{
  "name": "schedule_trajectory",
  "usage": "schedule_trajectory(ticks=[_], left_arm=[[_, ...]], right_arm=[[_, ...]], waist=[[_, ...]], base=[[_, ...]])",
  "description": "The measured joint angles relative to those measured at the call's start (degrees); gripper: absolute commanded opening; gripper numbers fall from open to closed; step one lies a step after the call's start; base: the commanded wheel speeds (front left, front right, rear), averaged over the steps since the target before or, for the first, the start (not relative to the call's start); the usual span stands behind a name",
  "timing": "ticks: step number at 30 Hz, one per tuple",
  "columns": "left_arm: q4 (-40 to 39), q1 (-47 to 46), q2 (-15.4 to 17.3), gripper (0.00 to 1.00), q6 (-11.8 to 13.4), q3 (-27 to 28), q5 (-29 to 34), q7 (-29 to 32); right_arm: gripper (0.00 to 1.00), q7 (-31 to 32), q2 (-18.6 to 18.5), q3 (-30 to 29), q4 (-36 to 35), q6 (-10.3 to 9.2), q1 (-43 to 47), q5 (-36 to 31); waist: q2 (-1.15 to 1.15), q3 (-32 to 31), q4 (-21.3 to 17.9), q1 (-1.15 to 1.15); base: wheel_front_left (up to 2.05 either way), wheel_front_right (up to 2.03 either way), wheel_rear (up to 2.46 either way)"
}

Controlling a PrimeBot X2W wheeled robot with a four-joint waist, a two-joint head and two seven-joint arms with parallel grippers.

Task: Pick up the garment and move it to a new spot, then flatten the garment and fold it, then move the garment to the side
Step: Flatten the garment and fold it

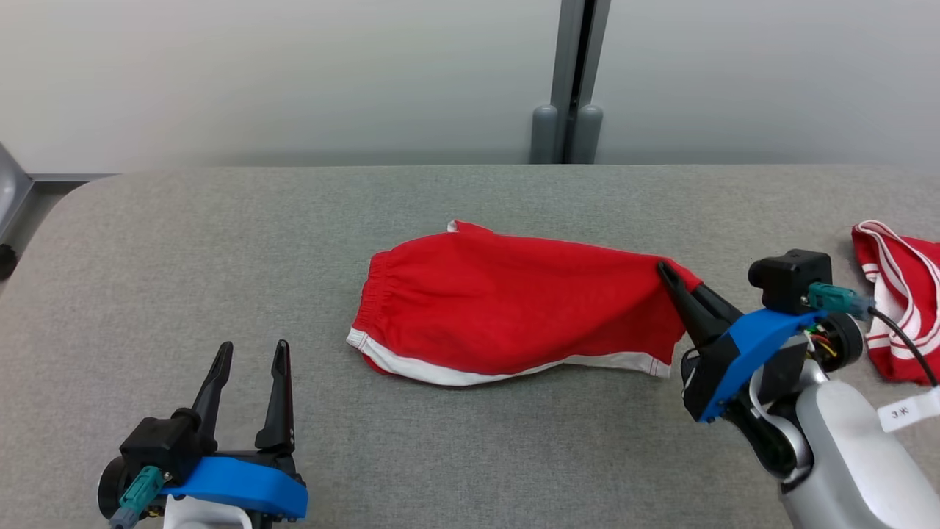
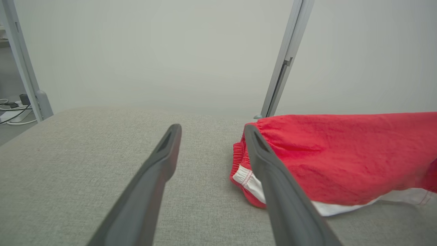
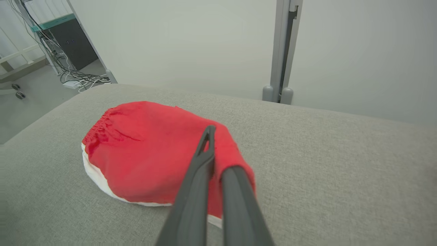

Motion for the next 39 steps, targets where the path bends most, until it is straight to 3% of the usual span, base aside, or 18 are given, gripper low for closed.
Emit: schedule_trajectory(ticks=[7, 11, 17, 25, 33, 34, 35, 36, 39], left_arm=[[-0.5, 0.0, 0.3, 1.0, 0.2, 0.1, 0.0, 0.0], [-0.9, -0.2, 0.4, 1.0, 0.2, 0.0, 0.0, -0.1], [-1.0, -2.5, 0.2, 1.0, -0.4, -0.6, 0.3, -0.1], [-0.5, -4.7, -0.1, 1.0, -1.1, -2.0, 1.1, -0.1], [0.2, -5.1, -0.6, 1.0, -1.7, -3.0, 1.5, -0.2], [0.3, -5.1, -0.7, 1.0, -1.7, -3.1, 1.5, -0.2], [0.5, -5.1, -0.7, 1.0, -1.7, -3.1, 1.5, -0.2], [0.6, -5.1, -0.7, 1.0, -1.7, -3.1, 1.5, -0.2], [1.0, -5.0, -0.7, 1.0, -1.6, -3.0, 1.5, -0.2]], right_arm=[[0.0, 9.2, 3.8, -8.1, -18.2, 0.0, 10.6, -1.8], [0.0, 12.9, 5.6, -13.2, -20.5, 0.0, 13.6, -4.1], [0.0, 11.6, 5.9, -18.6, -7.5, 0.0, 8.1, -6.3], [0.0, 1.3, 5.3, -20.3, 13.4, 0.0, -5.0, -10.0], [0.0, -10.2, 3.5, -19.1, 25.0, 0.0, -12.8, -12.0], [0.12, -11.0, 3.5, -18.5, 26.1, 0.0, -13.3, -12.0], [0.73, -11.7, 3.5, -17.6, 27.2, 0.0, -13.6, -12.1], [1.0, -12.4, 3.6, -17.0, 28.3, 0.0, -13.7, -12.1], [1.0, -13.8, 3.9, -15.2, 30.9, 0.0, -13.9, -11.1]], waist=[[0.0, 0.7, -1.2, 0.0], [0.0, 1.8, -1.3, 0.0], [0.0, 4.0, -0.1, 0.0], [0.0, 6.7, 3.4, 0.0], [0.0, 7.3, 6.2, 0.0], [0.0, 7.2, 6.3, 0.0], [0.0, 7.0, 6.3, 0.0], [0.0, 6.8, 6.3, 0.0], [0.0, 5.8, 5.9, 0.0]], base=[[0.0, 0.0, 0.0], [0.0, 0.0, 0.0], [0.0, 0.0, 0.0], [0.0, 0.0, 0.0], [0.0, 0.0, 0.0], [0.0, 0.0, 0.0], [0.0, 0.0, 0.0], [0.0, 0.0, 0.0], [0.0, 0.0, 0.0]])
